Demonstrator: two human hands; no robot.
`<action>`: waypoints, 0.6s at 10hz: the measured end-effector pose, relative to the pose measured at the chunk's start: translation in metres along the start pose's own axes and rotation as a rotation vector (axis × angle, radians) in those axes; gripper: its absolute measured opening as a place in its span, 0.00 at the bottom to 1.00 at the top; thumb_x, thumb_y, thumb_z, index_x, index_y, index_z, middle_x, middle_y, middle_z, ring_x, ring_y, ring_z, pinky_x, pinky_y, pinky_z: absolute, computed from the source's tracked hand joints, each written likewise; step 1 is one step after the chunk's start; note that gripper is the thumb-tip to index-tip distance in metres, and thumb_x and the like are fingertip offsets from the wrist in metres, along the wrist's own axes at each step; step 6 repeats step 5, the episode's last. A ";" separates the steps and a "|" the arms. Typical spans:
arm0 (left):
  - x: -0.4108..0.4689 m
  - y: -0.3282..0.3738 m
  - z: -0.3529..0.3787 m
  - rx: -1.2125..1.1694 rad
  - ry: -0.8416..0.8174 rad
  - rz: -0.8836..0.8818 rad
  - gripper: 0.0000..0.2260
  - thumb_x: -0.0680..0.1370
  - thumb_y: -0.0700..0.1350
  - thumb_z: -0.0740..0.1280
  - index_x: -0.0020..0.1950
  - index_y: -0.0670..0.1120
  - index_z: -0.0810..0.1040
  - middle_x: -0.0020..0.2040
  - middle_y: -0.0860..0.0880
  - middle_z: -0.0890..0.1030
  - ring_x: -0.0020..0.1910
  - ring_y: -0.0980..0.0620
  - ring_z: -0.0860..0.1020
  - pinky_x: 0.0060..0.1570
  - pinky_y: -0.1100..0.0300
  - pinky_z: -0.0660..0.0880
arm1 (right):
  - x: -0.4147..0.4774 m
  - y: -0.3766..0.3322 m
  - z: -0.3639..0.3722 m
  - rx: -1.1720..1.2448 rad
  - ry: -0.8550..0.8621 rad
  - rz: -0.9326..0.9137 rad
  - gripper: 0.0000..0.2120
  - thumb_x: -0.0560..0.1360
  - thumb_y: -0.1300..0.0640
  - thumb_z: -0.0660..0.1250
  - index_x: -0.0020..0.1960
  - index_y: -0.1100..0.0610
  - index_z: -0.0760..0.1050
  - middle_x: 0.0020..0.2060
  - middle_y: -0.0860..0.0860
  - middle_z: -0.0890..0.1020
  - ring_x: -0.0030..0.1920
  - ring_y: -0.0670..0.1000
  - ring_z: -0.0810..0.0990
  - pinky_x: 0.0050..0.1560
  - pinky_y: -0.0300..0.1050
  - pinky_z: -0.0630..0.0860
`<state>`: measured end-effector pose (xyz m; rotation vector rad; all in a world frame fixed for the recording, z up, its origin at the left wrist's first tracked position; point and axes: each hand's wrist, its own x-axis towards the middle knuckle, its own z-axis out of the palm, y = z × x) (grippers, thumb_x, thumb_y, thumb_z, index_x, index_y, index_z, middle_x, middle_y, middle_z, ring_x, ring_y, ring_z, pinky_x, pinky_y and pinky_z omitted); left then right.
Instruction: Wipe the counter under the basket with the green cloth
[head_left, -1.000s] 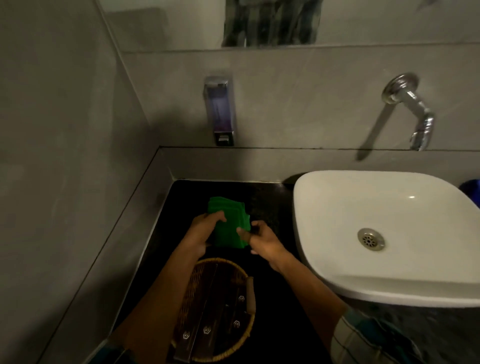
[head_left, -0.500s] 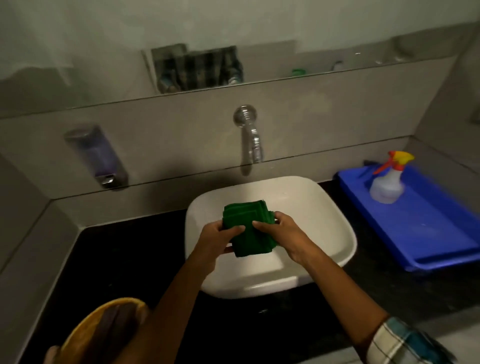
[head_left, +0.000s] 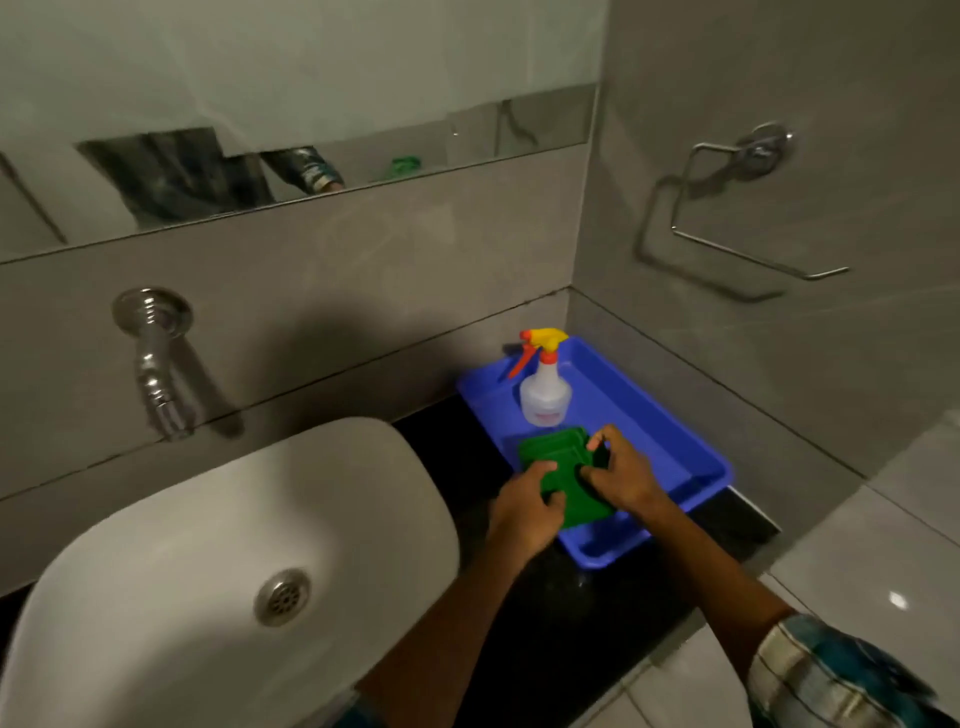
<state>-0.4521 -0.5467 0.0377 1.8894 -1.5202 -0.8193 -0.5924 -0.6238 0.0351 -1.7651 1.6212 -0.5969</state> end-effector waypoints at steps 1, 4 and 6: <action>0.023 0.011 0.040 0.214 -0.097 0.035 0.21 0.77 0.54 0.61 0.69 0.49 0.71 0.64 0.40 0.78 0.63 0.40 0.75 0.64 0.49 0.69 | 0.019 0.031 -0.016 -0.062 -0.023 0.036 0.13 0.68 0.63 0.69 0.51 0.55 0.73 0.41 0.54 0.81 0.46 0.57 0.80 0.45 0.44 0.72; 0.032 -0.008 0.073 0.898 -0.150 0.273 0.28 0.79 0.62 0.50 0.62 0.46 0.80 0.77 0.40 0.60 0.79 0.43 0.49 0.74 0.36 0.44 | 0.047 0.092 -0.006 -0.811 -0.139 -0.038 0.19 0.75 0.44 0.55 0.61 0.47 0.75 0.71 0.52 0.66 0.70 0.53 0.62 0.66 0.58 0.54; 0.020 -0.015 0.038 0.906 0.054 0.380 0.18 0.75 0.62 0.61 0.51 0.53 0.85 0.68 0.43 0.76 0.72 0.44 0.69 0.67 0.38 0.68 | 0.045 0.073 0.000 -0.780 -0.080 -0.117 0.19 0.75 0.45 0.54 0.59 0.49 0.78 0.68 0.53 0.70 0.68 0.53 0.64 0.65 0.56 0.56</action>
